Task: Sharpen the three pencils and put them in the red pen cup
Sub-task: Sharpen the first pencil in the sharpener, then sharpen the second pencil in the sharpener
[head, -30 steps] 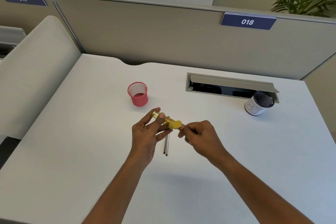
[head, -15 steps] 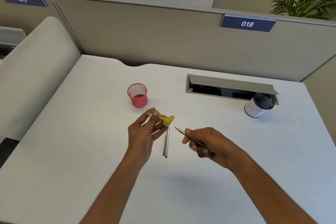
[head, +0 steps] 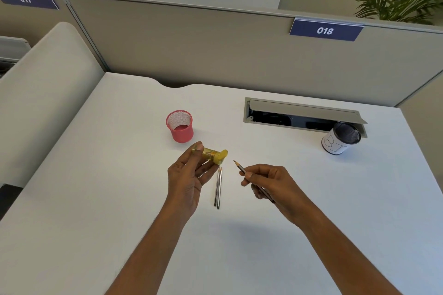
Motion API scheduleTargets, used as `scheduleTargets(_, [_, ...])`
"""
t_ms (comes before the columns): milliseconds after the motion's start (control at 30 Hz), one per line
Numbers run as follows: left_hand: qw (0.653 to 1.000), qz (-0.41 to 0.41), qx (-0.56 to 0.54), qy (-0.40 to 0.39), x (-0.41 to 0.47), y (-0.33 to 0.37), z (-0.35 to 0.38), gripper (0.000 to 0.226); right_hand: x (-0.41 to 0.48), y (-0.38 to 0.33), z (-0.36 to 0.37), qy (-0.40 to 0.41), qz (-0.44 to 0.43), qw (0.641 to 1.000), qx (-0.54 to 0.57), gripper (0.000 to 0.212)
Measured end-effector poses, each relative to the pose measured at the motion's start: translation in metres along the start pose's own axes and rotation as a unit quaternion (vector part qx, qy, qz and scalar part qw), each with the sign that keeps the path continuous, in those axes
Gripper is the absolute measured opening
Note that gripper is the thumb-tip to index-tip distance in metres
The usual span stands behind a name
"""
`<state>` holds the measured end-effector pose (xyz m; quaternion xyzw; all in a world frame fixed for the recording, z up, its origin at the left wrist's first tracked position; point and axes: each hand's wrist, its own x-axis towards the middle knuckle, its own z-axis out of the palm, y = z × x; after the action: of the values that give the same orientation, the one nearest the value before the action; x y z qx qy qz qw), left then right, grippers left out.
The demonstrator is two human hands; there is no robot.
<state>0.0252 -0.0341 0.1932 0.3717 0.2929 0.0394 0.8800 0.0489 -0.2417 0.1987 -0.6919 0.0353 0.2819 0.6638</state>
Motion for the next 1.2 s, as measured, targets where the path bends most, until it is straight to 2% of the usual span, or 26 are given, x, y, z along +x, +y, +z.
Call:
scheduleTargets(300, [1.000, -0.007, -0.015, -0.011, 0.005, 0.004, 0.001, 0.032, 0.035, 0.036, 0.004, 0.147, -0.011, 0.989, 0.002, 0.007])
scheduleTargets(500, [1.000, -0.008, -0.016, -0.020, 0.008, 0.005, 0.001, 0.033, 0.061, 0.063, 0.007, 0.230, -0.018, 0.966, -0.115, 0.006])
scheduleTargets(667, [1.000, -0.005, -0.015, -0.007, 0.011, 0.004, -0.002, 0.039, 0.081, 0.087, 0.008, 0.232, -0.030, 0.942, -0.242, 0.008])
scheduleTargets(800, [1.000, -0.002, -0.014, -0.007, 0.013, 0.002, -0.006, 0.031, 0.097, 0.114, 0.009, 0.226, -0.020, 0.921, -0.317, 0.008])
scheduleTargets(1200, [1.000, -0.008, 0.001, -0.010, 0.014, -0.001, -0.014, 0.024, 0.108, 0.140, 0.035, 0.259, 0.036, 0.902, -0.342, 0.014])
